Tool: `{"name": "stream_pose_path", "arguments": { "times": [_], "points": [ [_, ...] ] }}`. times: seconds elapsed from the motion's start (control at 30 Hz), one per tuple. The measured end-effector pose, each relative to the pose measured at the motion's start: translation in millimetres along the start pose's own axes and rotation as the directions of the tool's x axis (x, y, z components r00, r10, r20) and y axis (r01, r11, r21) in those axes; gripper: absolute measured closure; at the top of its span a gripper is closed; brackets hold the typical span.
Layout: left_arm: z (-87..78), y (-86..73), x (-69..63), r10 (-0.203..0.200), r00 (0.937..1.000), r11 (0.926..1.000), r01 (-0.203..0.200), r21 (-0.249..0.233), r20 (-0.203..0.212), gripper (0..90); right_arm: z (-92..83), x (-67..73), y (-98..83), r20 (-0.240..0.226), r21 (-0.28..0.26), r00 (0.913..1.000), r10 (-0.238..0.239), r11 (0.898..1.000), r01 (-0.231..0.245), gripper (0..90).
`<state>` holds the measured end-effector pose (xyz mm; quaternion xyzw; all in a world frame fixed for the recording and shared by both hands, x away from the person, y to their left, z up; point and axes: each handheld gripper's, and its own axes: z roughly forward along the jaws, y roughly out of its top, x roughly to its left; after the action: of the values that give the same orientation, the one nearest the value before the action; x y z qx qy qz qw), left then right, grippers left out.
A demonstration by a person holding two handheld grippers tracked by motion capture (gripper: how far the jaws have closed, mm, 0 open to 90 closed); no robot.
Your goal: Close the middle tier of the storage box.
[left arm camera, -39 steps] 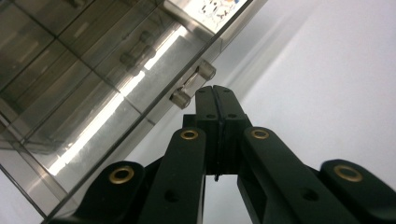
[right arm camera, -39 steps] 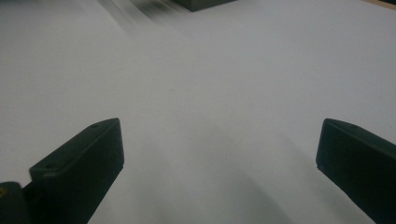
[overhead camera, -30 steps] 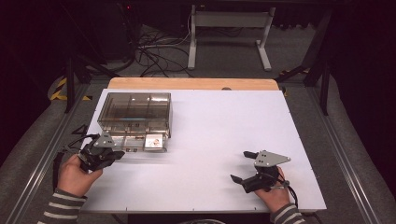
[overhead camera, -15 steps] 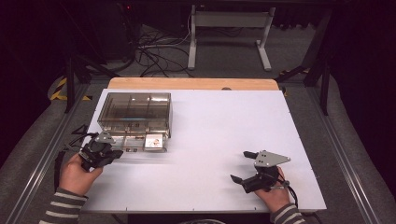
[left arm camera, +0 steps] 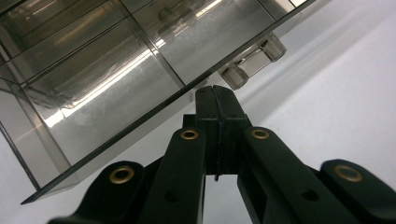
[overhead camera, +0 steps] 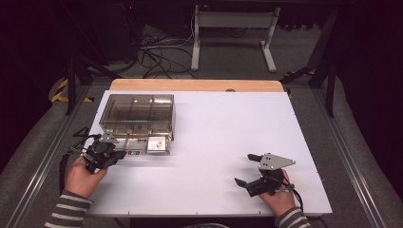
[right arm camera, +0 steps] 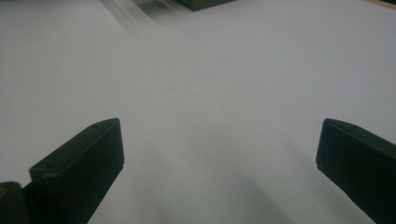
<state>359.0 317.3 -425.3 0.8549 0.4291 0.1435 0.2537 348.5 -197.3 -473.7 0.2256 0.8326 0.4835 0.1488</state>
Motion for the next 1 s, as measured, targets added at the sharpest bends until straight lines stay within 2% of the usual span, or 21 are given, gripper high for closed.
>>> {"name": "stream_pose_path", "arguments": {
  "times": [0.6,1.0],
  "points": [
    [5.3,3.8,-3.6,-0.014,0.9996,0.9998,0.014,-0.014,-0.024,89.9,0.2,0.3,0.0,-0.002,0.0,1.0,0.001,1.0,-0.001,1.6],
    [6.4,7.6,0.3,-0.052,0.9981,0.9979,0.05,-0.041,-0.033,89.9,0.3,0.0,-0.1,-0.001,-0.001,1.0,0.003,1.0,-0.003,1.6]
  ]
}}
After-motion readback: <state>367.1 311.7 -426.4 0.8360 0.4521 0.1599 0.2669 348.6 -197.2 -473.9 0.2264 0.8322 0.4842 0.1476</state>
